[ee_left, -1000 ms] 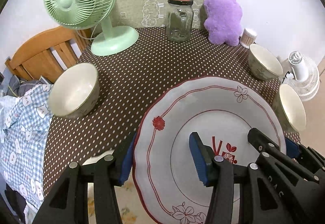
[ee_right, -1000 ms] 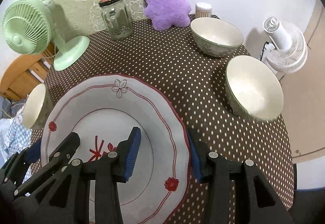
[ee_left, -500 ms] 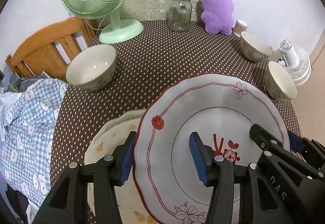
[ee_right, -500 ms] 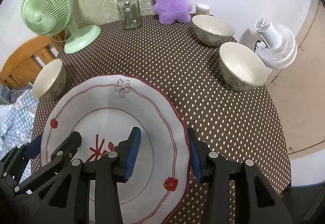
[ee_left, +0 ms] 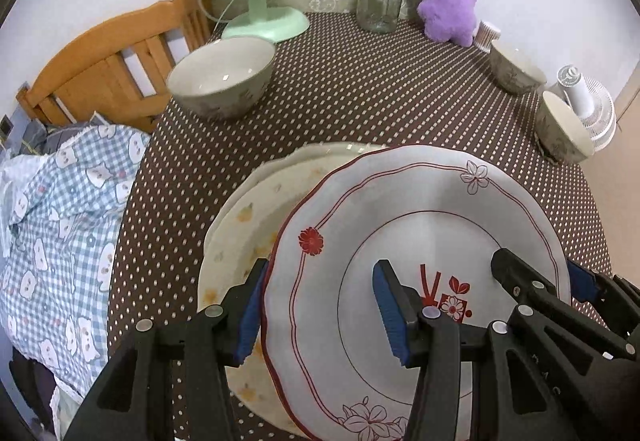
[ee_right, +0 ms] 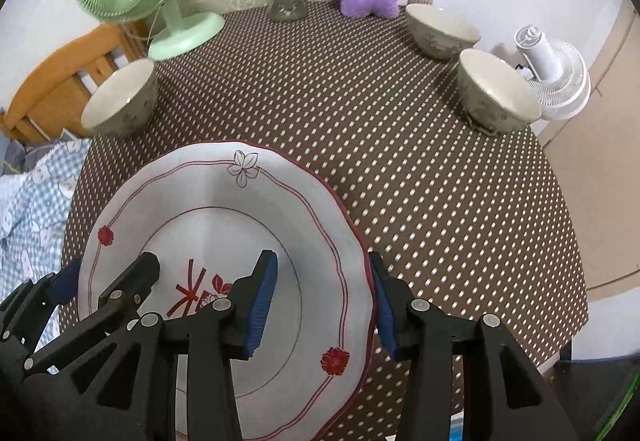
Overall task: Organize plates and bowls
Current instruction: 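Carry the red-rimmed plate over the flowered plate stack with the right gripper, then lower the held plate onto the flowered plate stack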
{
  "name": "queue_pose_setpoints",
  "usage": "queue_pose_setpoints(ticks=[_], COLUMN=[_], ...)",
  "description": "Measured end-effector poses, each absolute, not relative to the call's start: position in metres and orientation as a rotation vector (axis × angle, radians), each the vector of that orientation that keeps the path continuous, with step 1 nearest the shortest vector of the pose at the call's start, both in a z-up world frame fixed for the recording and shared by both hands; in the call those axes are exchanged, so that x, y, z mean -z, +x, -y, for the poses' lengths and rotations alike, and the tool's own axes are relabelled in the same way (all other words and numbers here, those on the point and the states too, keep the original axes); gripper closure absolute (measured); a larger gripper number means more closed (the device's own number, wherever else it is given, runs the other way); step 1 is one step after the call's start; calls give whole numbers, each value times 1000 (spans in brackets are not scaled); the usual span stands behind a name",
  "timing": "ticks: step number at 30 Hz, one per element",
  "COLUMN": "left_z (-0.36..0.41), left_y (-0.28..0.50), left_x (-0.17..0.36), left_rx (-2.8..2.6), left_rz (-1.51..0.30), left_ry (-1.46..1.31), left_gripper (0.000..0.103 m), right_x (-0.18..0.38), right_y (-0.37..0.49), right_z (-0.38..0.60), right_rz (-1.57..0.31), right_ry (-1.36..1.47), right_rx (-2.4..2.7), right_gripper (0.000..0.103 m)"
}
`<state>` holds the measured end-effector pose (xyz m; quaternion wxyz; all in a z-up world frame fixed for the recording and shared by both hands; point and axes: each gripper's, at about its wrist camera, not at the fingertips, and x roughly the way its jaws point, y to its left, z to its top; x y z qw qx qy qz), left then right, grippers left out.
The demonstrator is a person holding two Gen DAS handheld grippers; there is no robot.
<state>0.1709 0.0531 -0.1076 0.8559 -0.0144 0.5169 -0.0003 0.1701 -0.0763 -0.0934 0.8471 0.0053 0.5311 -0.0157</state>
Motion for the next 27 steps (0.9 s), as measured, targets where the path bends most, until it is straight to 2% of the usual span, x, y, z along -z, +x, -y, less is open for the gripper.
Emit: queue_pose_setpoints(ticks=[27], left_z=[-68], left_y=[171], left_x=[130], left_rx=[-6], left_rz=[-1095], left_ry=[44], left_gripper=[51], right_x=[129], right_y=[172], right_z=[52], right_rz=[-1198], right_ry=[5], right_rx=[23], right_gripper=[54])
